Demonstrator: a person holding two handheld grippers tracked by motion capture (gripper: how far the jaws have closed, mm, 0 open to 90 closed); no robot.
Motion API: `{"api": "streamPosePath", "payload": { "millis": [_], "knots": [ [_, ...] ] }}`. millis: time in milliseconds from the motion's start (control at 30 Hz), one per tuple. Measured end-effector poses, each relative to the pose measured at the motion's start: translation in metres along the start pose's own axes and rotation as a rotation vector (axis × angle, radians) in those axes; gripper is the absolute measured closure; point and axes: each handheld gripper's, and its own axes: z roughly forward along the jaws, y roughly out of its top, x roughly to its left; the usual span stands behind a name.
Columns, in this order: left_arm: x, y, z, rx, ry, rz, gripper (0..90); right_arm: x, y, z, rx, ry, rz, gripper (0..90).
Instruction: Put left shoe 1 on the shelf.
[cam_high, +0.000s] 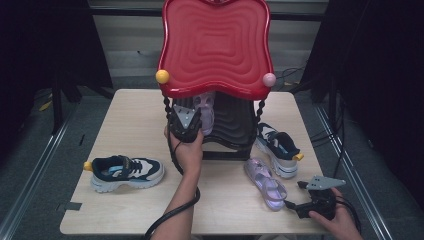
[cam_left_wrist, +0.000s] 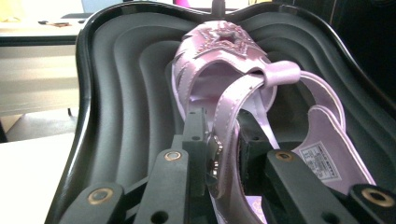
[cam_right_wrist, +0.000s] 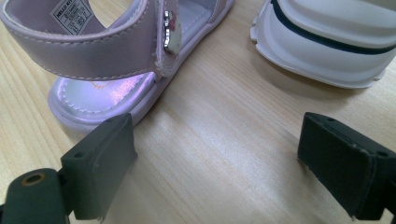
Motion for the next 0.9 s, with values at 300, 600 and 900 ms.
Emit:
{"api": "streamPosePath", "payload": {
  "millis": [300,600,900],
  "knots": [
    [-0.001,0.002,-0.002,0.013,-0.013,0.017,70.3,0.0,0.0,0.0,0.0,0.0,0.0,10.3],
    [0.0,0.011,-0.01,0.043,-0.054,0.037,55.1,0.0,0.0,0.0,0.0,0.0,0.0,10.2],
    [0.001,0.018,-0.021,0.088,-0.105,0.02,41.8,0.0,0.0,0.0,0.0,0.0,0.0,10.2]
  ]
}}
